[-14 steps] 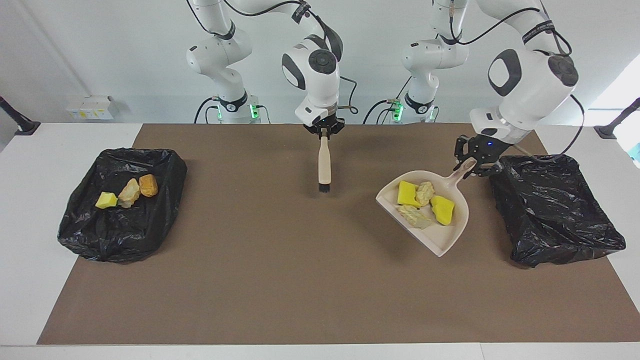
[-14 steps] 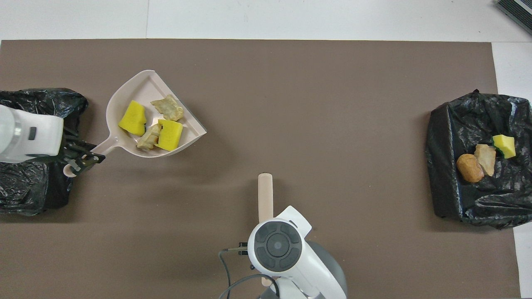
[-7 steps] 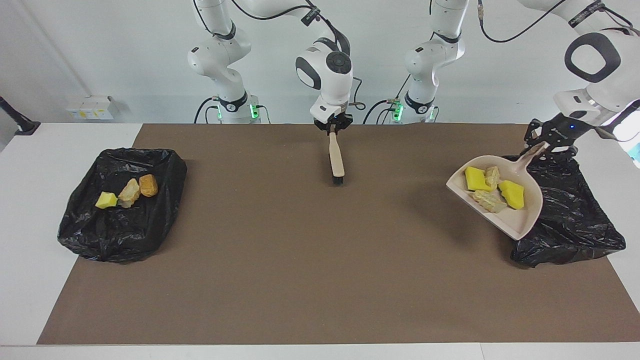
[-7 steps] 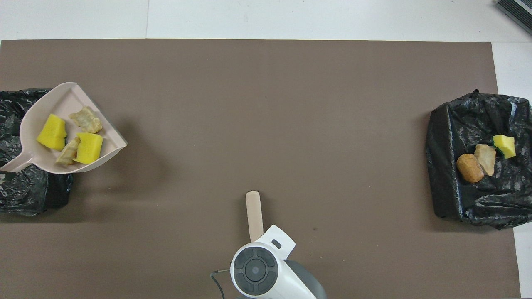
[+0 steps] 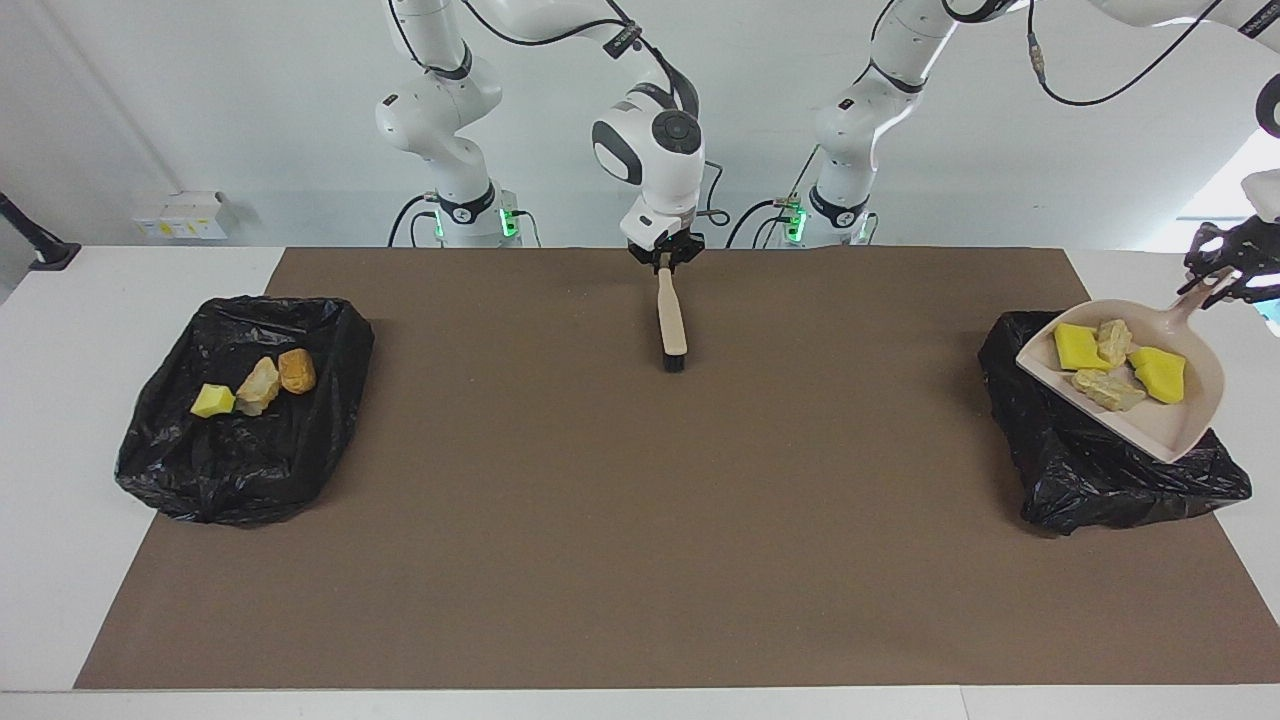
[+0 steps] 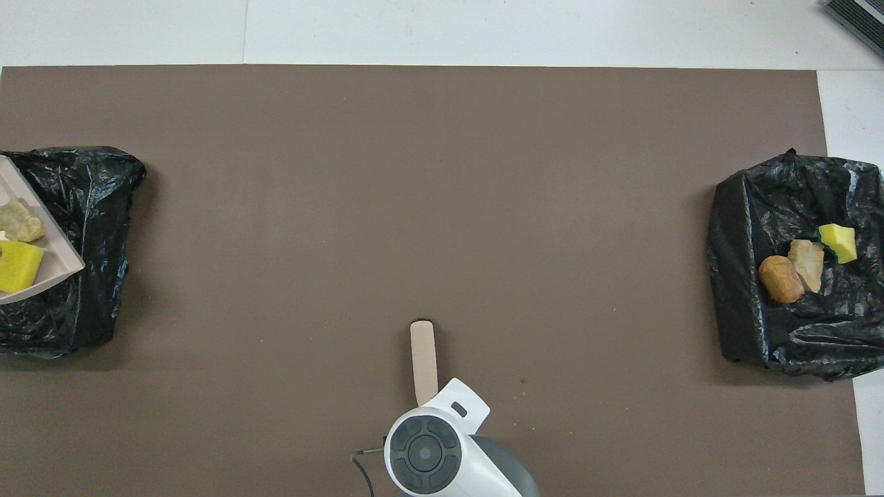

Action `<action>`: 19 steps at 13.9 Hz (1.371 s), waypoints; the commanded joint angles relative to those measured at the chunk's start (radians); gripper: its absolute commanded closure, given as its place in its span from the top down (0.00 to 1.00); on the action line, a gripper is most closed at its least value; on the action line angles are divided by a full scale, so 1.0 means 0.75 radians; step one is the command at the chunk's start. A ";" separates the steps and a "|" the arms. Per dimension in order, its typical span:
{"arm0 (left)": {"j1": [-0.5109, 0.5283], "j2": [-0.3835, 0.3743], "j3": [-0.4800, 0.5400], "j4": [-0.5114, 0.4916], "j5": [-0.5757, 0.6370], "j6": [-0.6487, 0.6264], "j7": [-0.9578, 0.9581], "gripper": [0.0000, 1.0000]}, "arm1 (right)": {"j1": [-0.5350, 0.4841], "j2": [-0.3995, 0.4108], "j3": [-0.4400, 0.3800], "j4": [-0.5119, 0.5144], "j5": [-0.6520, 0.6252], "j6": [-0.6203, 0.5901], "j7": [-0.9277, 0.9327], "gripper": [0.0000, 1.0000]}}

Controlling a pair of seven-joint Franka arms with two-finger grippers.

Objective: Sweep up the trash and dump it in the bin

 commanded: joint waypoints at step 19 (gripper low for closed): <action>-0.237 0.088 -0.033 0.126 0.790 0.179 0.443 0.00 | -0.662 -0.075 -0.019 0.744 -0.195 -0.844 -0.828 1.00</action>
